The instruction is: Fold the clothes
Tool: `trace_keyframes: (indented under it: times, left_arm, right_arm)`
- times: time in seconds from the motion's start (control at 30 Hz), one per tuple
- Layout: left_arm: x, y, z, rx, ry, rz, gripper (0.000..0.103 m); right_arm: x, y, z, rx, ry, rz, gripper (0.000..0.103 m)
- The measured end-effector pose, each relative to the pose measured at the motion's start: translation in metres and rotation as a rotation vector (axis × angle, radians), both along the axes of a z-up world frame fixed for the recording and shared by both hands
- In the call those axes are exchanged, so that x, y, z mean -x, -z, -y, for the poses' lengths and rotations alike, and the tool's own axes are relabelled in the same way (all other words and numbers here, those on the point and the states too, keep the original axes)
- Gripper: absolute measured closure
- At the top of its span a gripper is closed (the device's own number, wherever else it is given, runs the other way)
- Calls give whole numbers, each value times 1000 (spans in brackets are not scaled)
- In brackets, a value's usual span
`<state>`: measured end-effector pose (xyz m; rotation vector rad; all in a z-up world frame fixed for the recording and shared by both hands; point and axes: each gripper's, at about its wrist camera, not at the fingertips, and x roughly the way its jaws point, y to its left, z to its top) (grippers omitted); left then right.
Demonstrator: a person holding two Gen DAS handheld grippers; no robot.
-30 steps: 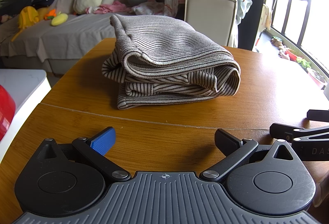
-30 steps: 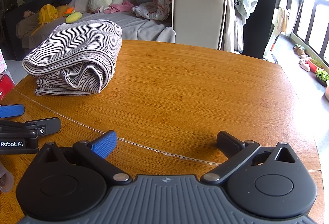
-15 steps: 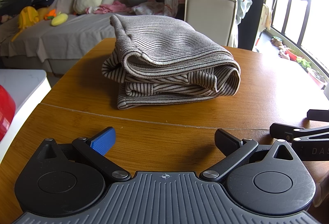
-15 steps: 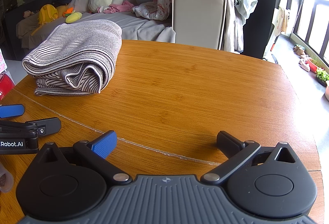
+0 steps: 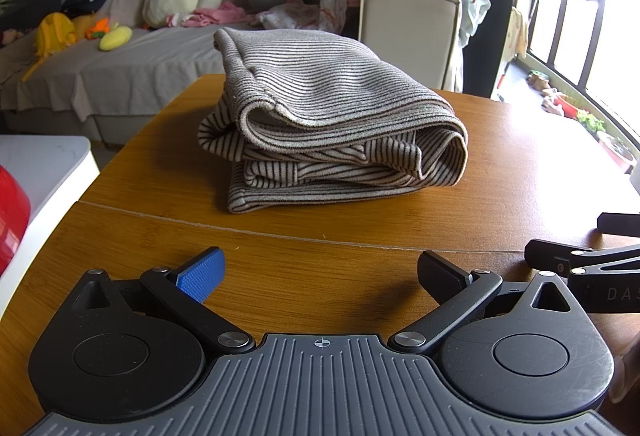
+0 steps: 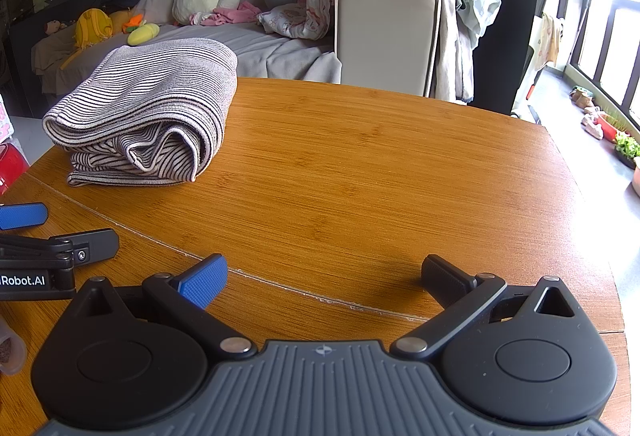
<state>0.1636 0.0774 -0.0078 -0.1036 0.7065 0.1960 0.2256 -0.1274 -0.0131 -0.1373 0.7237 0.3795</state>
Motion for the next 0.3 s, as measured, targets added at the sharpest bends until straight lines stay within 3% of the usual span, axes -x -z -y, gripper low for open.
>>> trace_keyframes:
  times: [0.3]
  left_arm:
    - [-1, 0, 0, 0, 5, 0, 0]
  right_arm:
    - [0, 0, 0, 0, 0, 0, 0]
